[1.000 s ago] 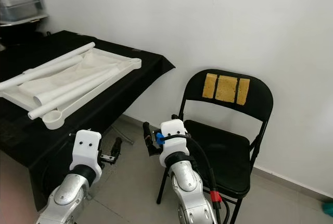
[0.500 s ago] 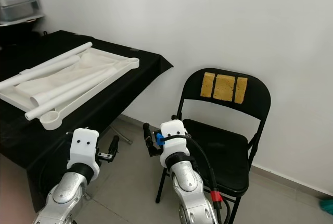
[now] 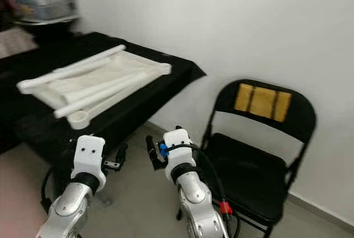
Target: Building children table
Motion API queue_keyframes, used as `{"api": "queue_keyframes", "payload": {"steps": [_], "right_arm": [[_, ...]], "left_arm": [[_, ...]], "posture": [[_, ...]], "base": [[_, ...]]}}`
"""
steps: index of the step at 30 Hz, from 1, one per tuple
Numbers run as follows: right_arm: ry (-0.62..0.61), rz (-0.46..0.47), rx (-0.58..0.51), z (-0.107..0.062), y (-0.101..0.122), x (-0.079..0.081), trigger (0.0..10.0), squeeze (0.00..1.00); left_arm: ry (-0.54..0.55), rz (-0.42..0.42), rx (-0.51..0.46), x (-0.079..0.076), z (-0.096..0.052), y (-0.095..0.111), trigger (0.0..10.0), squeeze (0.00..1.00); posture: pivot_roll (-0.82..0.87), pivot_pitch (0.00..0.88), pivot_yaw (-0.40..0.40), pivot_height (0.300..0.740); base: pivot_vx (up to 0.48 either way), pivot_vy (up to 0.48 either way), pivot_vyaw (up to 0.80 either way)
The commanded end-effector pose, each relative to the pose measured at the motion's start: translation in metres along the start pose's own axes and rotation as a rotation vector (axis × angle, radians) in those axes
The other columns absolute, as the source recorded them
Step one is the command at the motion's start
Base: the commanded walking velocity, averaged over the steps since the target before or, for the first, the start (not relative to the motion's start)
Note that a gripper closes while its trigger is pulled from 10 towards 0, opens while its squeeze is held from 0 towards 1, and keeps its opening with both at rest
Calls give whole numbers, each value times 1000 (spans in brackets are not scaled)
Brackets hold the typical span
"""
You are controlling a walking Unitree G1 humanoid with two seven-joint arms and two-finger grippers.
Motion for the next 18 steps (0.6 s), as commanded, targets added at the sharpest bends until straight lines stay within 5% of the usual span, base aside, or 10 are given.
{"api": "queue_keyframes", "payload": {"steps": [1,5,12,18], "right_arm": [[-4,-4,4,-1,1,1,10000,0],[-17,0,2,-1,1,-2,10000,0],[-55,28,5,0,-1,-11,10000,0],[-61,27,10,3,-2,-12,10000,0]], "left_arm": [[1,-20,18,-1,-1,-3,10000,0],[-4,-5,13,-2,-1,-3,10000,0],[24,-12,10,8,1,-3,10000,0],[34,-25,23,10,1,-6,10000,0]], "posture": [[-11,0,-28,740],[-10,0,-28,740],[-8,0,-29,740],[-5,0,-31,740]], "base": [[0,0,800],[0,0,800],[0,0,0],[0,480,0]]}}
Point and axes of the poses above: a point about 5 cm out from each wrist's last joint towards the gripper, its own z axis pointing out of the wrist towards the gripper, its own y axis along the axis of the wrist's last joint, x = y × z, the point moved 6 cm from there along z, pointing out of the wrist towards the gripper, and after that the axes turned 2 degrees about z, right-handed, at the moved point
